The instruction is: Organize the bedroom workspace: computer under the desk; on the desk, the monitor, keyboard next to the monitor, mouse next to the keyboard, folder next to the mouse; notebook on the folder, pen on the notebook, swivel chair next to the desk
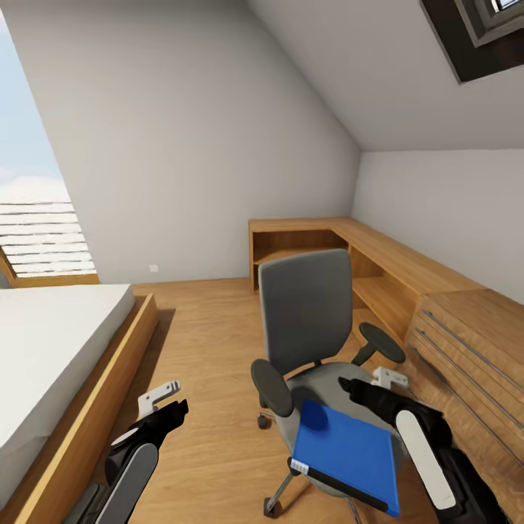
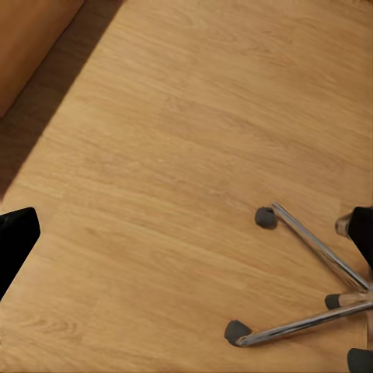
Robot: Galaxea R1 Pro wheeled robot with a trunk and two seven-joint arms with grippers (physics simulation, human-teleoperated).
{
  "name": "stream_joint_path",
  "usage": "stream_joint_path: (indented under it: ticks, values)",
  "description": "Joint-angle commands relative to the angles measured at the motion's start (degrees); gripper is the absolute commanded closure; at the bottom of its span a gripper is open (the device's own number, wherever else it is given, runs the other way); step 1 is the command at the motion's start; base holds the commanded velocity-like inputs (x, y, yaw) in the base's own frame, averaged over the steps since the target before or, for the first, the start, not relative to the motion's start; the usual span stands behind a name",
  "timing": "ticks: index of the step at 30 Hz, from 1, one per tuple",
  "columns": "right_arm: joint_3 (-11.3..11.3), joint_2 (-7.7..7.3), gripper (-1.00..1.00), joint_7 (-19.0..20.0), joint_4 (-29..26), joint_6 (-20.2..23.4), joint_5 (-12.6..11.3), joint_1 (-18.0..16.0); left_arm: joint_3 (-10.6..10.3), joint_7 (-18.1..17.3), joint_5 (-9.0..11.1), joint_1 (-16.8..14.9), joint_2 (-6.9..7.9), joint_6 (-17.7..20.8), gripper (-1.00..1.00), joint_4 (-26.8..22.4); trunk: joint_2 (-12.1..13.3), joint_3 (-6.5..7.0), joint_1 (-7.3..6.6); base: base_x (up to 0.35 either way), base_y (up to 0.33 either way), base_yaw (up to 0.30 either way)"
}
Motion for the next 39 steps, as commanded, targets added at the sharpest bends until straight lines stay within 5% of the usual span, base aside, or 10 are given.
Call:
stream_joint_path:
  ticks: [1,7,8,13,27,39]
  values:
    - [-0.3,-0.04,-1.00,-0.5,-0.5,0.8,-1.6,0.2,-0.1,0.5,0.4,-0.1,0.05,0.1,-1.00,-0.1,0.4,0.12,-0.23,0.000,0.000,0.000]
    - [-5.2,-0.01,-1.00,-0.4,-1.7,3.1,-6.1,0.8,-0.1,0.5,0.4,-0.1,0.03,0.2,-1.00,-0.1,2.8,1.20,-1.55,0.000,0.000,0.000]
    - [-8.4,-0.02,-1.00,-0.4,-2.0,3.5,-9.5,0.9,-0.2,0.4,0.4,-0.1,0.03,0.1,-1.00,-0.1,3.2,1.38,-1.77,0.000,0.000,0.000]
    - [-10.0,0.06,-1.00,-0.3,-1.7,5.9,-12.4,1.0,-1.6,0.6,0.4,-0.1,-0.09,-0.2,-1.00,-0.4,5.2,2.28,-2.86,0.000,0.000,-0.040]
    - [-10.0,0.34,-1.00,-0.1,1.1,5.3,-12.5,1.0,-1.8,0.6,0.2,-0.1,0.18,-0.3,-1.00,-0.2,6.4,2.82,-3.52,0.000,0.010,-0.272]
    - [-11.8,0.35,-1.00,0.1,3.7,5.3,-12.6,1.0,-1.7,0.6,0.2,-0.1,0.20,-0.3,-1.00,-0.1,6.4,2.82,-3.52,-0.054,0.281,-0.294]
